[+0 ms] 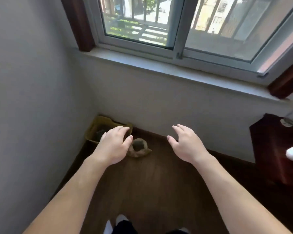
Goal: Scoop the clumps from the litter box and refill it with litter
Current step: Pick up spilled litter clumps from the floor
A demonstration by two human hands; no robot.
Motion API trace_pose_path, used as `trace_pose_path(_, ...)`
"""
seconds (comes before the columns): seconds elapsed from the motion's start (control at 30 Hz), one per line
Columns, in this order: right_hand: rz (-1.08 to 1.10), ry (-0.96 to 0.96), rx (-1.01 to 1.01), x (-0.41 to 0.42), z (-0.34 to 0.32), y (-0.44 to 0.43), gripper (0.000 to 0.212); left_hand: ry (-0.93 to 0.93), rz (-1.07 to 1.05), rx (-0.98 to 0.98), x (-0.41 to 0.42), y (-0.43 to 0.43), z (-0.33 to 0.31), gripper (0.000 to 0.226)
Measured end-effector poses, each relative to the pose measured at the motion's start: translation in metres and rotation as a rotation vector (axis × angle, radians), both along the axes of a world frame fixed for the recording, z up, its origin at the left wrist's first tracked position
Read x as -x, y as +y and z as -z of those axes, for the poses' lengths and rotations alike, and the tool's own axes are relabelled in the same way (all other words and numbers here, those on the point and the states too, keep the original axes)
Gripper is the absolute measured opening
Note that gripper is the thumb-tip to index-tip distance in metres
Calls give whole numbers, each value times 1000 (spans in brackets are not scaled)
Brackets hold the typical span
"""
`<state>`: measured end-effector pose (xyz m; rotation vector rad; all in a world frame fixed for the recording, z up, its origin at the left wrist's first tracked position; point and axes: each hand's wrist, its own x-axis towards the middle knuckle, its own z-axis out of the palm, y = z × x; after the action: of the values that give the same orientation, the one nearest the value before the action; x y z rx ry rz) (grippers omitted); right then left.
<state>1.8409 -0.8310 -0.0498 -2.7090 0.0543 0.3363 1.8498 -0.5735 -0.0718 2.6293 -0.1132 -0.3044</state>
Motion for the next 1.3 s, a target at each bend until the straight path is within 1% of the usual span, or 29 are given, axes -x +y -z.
trace_pose_path(0.13, -119, -6, 65, -27, 7, 96, 58, 8, -81, -102, -2, 100, 6, 51)
trace_pose_path(0.3, -233, 30, 102, -60, 15, 187, 56, 48, -163, -129, -12, 193, 12, 51)
trace_pose_path(0.47, -311, 92, 120, -104, 36, 250, 56, 94, -227, -137, -42, 254, 21, 50)
trace_pose_path(0.6, -350, 102, 115, -147, 53, 287, 54, 150, -244, -161, -82, 287, 32, 50)
trace_pose_path(0.67, -356, 124, 114, -167, 60, 302, 56, 180, -242, -178, -102, 299, 35, 50)
trace_pose_path(0.8, -313, 189, 116, -197, 72, 322, 59, 256, -184, -216, -139, 322, 48, 53)
trace_pose_path(0.97, -128, 242, 126, -206, 97, 331, 58, 322, -31, -235, -187, 346, 89, 54)
trace_pose_path(1.13, 51, 299, 87, -188, 152, 344, 60, 343, 62, -181, -218, 353, 144, 53)
trace_pose_path(1.3, 125, 370, 53, -158, 234, 346, 60, 362, 175, -217, -219, 336, 221, 54)
